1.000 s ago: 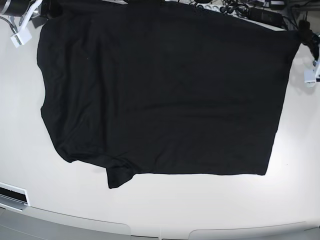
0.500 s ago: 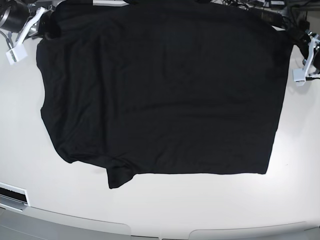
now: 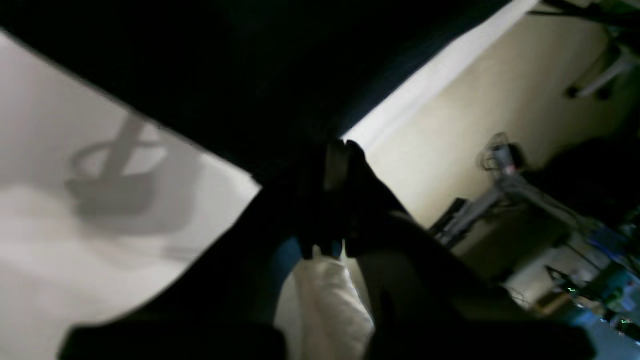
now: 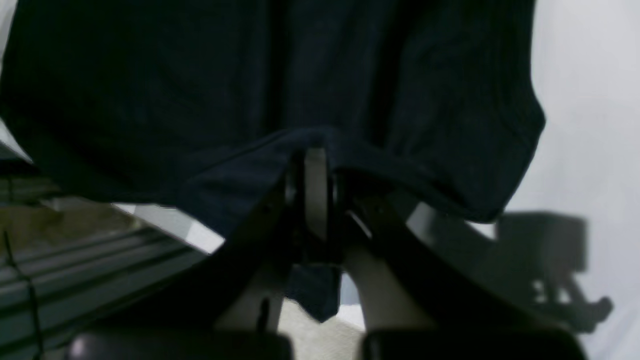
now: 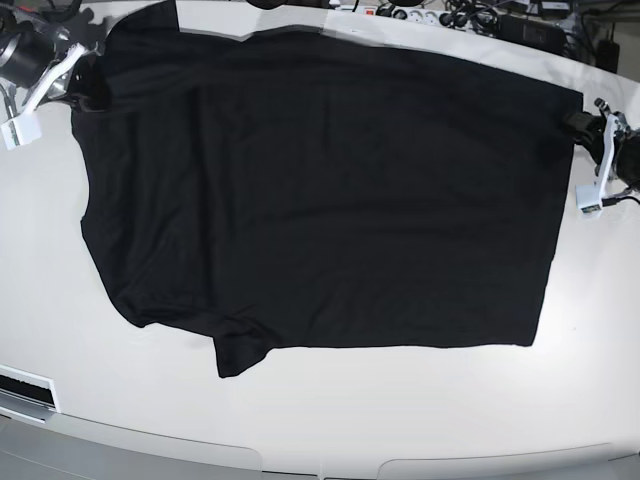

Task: Layout the t-shirt on the table in an organized manner, then fold the t-shirt properly
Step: 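Pull the shirt edge back toward the robot with both grippers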

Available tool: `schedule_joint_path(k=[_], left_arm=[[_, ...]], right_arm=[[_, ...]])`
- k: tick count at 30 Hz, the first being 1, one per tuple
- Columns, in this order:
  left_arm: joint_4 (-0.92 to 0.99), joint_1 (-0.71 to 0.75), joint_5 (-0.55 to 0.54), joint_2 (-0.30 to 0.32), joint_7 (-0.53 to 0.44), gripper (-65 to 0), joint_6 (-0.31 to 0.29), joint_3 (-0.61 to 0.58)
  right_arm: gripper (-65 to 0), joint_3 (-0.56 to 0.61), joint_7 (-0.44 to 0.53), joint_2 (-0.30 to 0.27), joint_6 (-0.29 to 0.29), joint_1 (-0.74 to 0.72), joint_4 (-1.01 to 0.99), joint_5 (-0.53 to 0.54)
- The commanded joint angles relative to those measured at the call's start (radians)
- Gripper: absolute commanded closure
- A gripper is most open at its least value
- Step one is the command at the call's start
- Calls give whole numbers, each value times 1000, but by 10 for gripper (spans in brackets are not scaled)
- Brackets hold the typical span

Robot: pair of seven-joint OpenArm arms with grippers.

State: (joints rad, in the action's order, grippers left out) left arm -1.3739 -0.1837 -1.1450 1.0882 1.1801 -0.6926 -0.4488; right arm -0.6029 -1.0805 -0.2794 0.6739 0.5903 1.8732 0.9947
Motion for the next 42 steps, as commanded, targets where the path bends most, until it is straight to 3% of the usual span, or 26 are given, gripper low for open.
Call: schedule_joint_path(k=[1,6,13,21,28,37,42], left_arm=[[-5,-19,10,25,-12,0,3,11],[-5,-19,110,25,-71,0,68,11],[-5,-19,222,7,-157,0,85,11],[-5,-53,229,6,-163,0,106,11],[-5,-117,229,1,-196,0,106,11],[-5,-138,295,-78,-216,0,106,11],[-5,-138,303,-85,-223,0,107,11]], right_arm=[[0,-6,23,-14,3,-20,-6,18],[0,-5,22,-14,4,-81,-93,18],[0,-5,6,-14,11,-126,-116,25],[0,-6,-5,-2,-4,-146,-116,26],[0,-6,-24,0,22,-173,-115,26],[0,-5,-87,0,24,-219,-114,18],[0,-5,-84,-1,24,-222,-114,8]])
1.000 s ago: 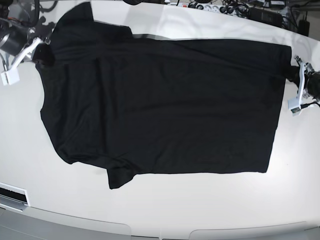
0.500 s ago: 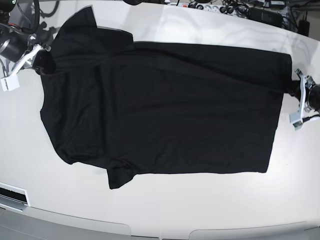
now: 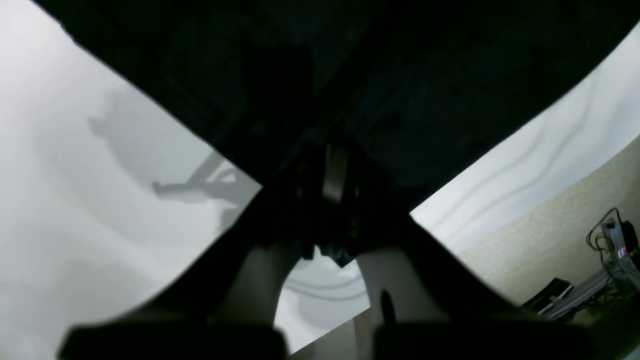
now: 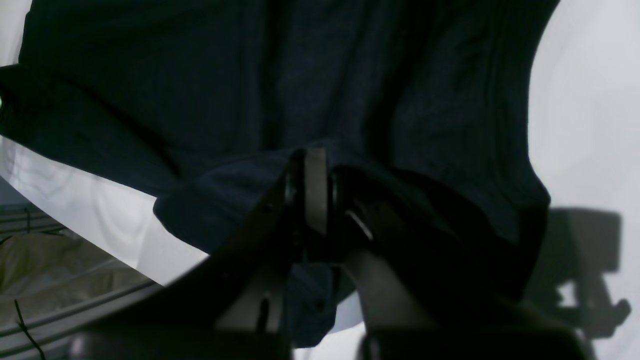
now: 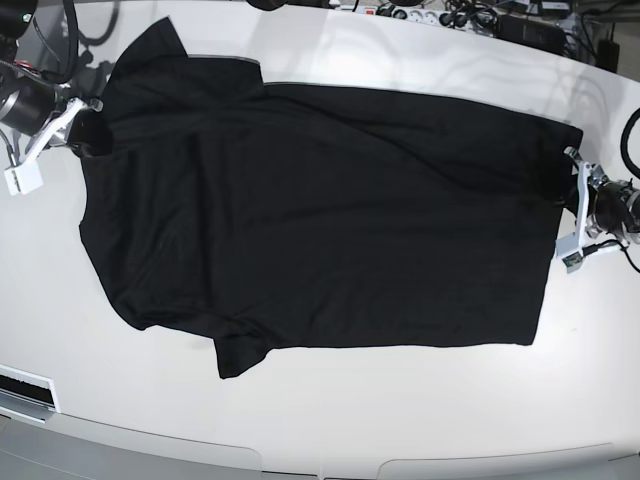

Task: Layout the t-shirt on the table in an organized manner, then fold the t-shirt properly
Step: 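Pull the shirt edge back toward the robot with both grippers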

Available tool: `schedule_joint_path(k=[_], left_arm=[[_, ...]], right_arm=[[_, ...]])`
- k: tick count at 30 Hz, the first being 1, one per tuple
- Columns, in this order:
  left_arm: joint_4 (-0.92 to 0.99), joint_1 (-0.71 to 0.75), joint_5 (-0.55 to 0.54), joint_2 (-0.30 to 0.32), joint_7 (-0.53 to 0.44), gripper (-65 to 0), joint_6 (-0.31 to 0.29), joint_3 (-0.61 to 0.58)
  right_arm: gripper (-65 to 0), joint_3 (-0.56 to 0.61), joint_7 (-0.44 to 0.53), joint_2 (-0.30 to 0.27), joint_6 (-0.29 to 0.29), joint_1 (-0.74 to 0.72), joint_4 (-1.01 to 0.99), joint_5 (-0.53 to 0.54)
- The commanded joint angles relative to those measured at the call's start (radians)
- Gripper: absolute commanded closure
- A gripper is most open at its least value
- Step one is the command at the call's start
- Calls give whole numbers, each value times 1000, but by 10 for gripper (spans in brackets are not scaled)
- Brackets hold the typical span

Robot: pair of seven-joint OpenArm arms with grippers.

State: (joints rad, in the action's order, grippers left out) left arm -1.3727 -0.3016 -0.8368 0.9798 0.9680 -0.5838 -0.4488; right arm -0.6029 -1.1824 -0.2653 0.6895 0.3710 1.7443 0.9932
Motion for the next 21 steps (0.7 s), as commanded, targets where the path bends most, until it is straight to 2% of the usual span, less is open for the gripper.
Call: schedule_joint_path(k=[1,6,11,14,16,21], left_arm=[[-6,-20,-6,23,-11,0,3,11],[-6,-20,-6,23,-11,0,32,11],[-6,-20,-6,23,-19,0,31,11],[-6,-20,-6,23,-19,0,31,11],[-6,-20,-6,23,-19,0,31,11],[-6,-20,20,23,-37,0,31,11]], right_arm=[[0,-5,18,-15,9,-3,17,-7],[0,23,19,-18,9,-3,32,-29],[0,114,112,-18,9,-3,77,-211],[0,135,152,-18,5,-11,79,-285],[0,130,151,-18,-14,-22,79,-295],[0,130,151,-21,-17,-38,79,-294]])
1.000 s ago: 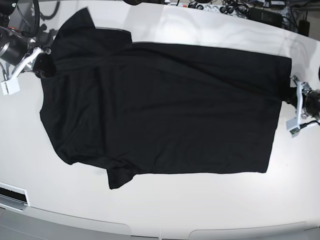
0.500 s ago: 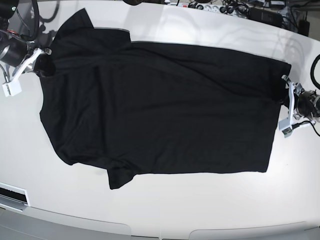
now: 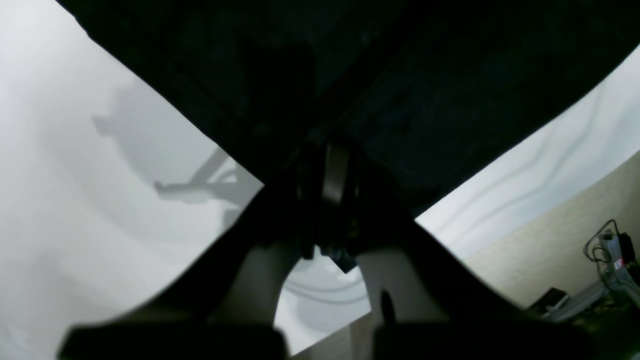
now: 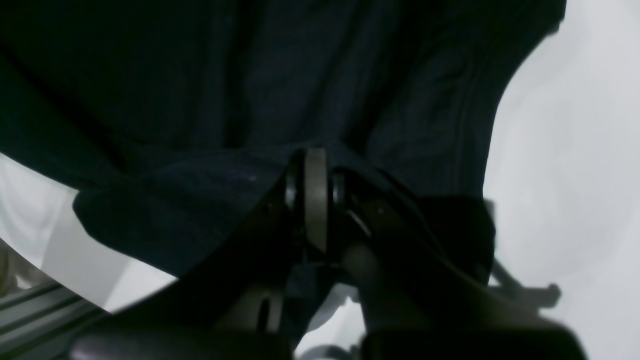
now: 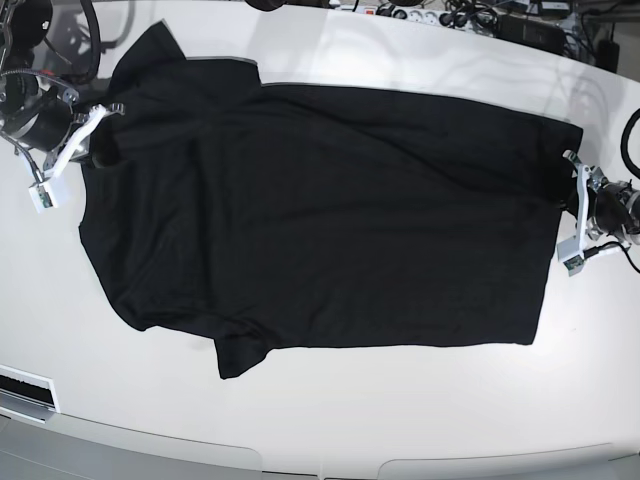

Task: Layout the t-shirt on the table in an organized manner, then fold the t-shirt properly
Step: 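Pull the shirt edge back toward the robot with both grippers, then release the shirt and regrasp its corner with the right gripper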

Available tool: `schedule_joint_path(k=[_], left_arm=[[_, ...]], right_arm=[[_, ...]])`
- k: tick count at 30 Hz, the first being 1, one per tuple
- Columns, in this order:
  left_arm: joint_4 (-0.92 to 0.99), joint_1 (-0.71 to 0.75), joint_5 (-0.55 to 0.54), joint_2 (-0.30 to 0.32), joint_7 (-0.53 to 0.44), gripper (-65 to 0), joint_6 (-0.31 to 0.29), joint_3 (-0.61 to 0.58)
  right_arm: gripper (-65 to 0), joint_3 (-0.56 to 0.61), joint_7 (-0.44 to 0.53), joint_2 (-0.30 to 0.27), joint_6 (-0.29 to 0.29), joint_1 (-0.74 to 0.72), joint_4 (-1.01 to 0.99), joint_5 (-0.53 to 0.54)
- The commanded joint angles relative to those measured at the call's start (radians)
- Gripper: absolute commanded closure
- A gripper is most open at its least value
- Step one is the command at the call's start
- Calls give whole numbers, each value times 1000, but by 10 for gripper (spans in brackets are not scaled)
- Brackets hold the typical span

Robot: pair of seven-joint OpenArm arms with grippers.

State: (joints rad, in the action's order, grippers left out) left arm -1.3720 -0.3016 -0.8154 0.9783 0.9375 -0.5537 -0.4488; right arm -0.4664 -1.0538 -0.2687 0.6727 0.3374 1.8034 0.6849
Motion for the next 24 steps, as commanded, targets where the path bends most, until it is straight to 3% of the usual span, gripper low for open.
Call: schedule_joint_path(k=[1,5,10,17,18,21,23,24], left_arm=[[-7,-20,18,24,-18,0,2,11],[-7,-20,57,24,-28,0,45,11],[-7,-19,83,24,-19,0,77,11],[-7,-17,63,21,-21,0,76,11],[-7,-17,62,22,-18,0,76,11],[-7,-25,89,22,-9,-246,75,11],[-7,-40,98,22,-1,-385,77,11],[-7,-49,98,23,6,-411,77,11]], right_arm=[[0,-6,23,-17,0,-5,20,14],[0,-6,23,-17,-7,-5,20,11],[0,-6,41,-17,-57,-5,20,-48],[0,-6,42,-16,-56,-5,20,-45],[-43,-6,42,-17,-57,-5,20,-46],[-290,-6,41,-22,-84,-14,20,-26],[-349,-8,41,-37,-98,-27,21,5],[-349,-13,40,-45,-103,-35,23,22]])
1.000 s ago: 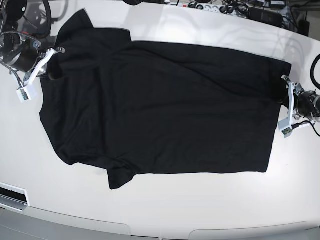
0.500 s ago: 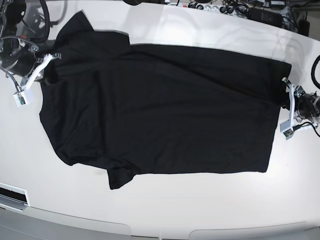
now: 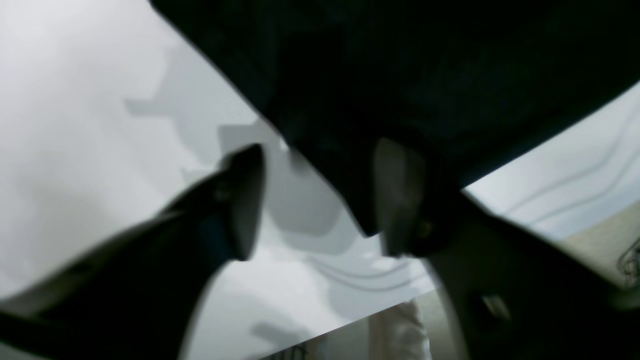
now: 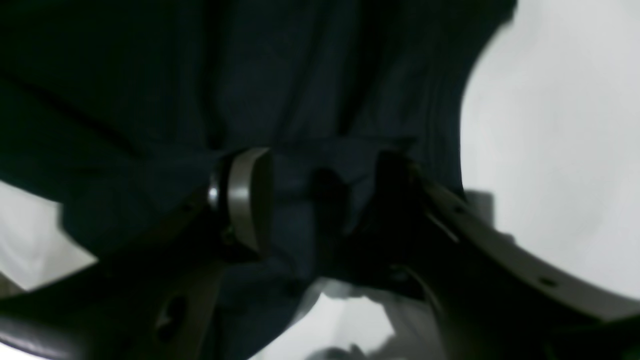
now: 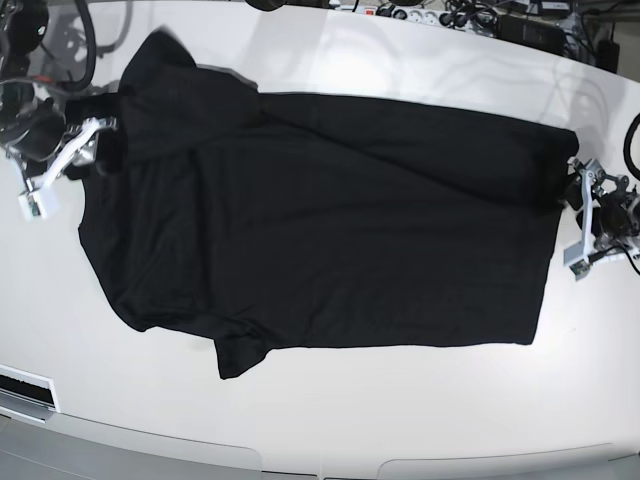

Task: Layout the t-shirt on the table in an organized manner, then fold the t-shirt properly
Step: 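Release the shirt and regrasp its corner with the right gripper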

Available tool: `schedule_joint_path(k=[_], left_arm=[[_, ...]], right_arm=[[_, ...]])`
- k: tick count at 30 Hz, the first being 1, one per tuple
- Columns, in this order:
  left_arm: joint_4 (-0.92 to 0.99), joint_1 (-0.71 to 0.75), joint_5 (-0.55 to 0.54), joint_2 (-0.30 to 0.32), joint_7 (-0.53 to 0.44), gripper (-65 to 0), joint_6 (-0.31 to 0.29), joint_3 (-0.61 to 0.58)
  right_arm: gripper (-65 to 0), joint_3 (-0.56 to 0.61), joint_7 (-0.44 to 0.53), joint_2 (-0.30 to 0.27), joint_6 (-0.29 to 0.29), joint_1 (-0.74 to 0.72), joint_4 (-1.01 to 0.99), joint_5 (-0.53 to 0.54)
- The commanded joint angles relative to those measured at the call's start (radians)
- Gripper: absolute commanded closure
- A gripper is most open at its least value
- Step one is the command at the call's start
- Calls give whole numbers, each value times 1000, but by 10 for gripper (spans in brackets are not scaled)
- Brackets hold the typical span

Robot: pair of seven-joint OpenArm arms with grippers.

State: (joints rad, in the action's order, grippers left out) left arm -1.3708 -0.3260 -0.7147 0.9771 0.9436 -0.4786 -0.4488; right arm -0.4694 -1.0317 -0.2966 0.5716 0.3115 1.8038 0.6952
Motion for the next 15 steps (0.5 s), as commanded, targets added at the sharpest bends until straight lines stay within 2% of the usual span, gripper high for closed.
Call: schedule_joint_path(k=[1,5,8,11,15], left_arm=[[-8,-32,-3,24,7,-413,2,11],[-8,-34,-3,35,12,-412,14,11],[-8,-35,-4,37,6,-412,13,11],[-8,-34,-17,37,-1,-412,13,11],[-8,-31,-27,37,-1,-412,13,11]], right_arm=[[-349,-21,18,-22,-7,-16,26,24],[-349,-99,-37,-22,-7,-20,55,102],[-349,-158,-146,-20,8,-13,56,232],[-349,-183,-185,-10,20,39,56,377],[-349,-183,-180,56,62,133,56,378]])
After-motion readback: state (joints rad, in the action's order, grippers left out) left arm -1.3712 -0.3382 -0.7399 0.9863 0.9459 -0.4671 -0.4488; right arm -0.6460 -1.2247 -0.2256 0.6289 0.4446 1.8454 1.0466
